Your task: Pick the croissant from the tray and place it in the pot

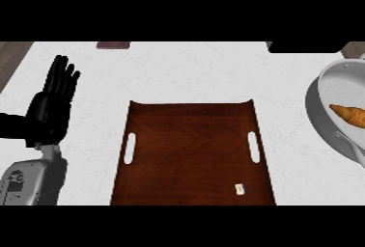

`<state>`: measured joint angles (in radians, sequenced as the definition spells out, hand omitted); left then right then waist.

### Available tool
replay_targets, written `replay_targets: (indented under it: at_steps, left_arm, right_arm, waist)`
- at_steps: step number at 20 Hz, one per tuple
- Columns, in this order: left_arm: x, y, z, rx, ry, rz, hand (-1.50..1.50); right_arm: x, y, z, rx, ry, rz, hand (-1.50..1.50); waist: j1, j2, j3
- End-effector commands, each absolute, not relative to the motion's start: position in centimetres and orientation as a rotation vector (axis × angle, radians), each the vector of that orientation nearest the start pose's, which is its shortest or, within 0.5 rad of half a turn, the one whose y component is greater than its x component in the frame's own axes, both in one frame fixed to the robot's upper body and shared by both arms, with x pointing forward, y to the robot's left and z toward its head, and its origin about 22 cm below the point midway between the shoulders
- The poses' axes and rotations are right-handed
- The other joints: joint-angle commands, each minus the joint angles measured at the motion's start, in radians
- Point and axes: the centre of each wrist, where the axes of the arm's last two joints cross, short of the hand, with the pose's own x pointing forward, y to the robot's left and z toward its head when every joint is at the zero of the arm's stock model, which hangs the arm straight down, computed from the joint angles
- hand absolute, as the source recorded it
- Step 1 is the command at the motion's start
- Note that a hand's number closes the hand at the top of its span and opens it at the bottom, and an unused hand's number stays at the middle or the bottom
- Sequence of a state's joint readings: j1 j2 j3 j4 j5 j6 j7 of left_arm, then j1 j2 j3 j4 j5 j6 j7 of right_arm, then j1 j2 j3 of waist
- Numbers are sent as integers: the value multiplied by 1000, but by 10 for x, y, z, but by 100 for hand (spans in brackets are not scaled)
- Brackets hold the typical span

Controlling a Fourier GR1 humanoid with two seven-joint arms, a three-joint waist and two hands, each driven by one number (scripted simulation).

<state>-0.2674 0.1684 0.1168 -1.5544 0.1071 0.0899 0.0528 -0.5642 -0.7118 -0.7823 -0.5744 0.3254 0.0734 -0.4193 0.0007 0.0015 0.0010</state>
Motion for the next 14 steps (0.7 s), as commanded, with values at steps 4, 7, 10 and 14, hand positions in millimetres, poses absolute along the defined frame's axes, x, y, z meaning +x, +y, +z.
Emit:
replay_targets:
  at_steps: [4,7,10,14]
  left_arm:
    - [304,268,80,103,-1774,47,0]
    - [303,266,72,112,-1766,42,0]
    - [299,257,80,85,-1765,58,0]
    - [306,276,84,80,-1777,50,0]
  right_arm:
    - [239,-583,99,-859,-1697,-275,-150]
    - [211,-600,95,-838,-1732,-309,-150]
    - [190,-609,87,-858,-1704,-313,-150]
    - [170,-623,98,-874,-1708,-344,-150]
  waist:
    - [7,5,2]
    - [6,5,2]
    - [15,5,3]
    - [15,7,4]
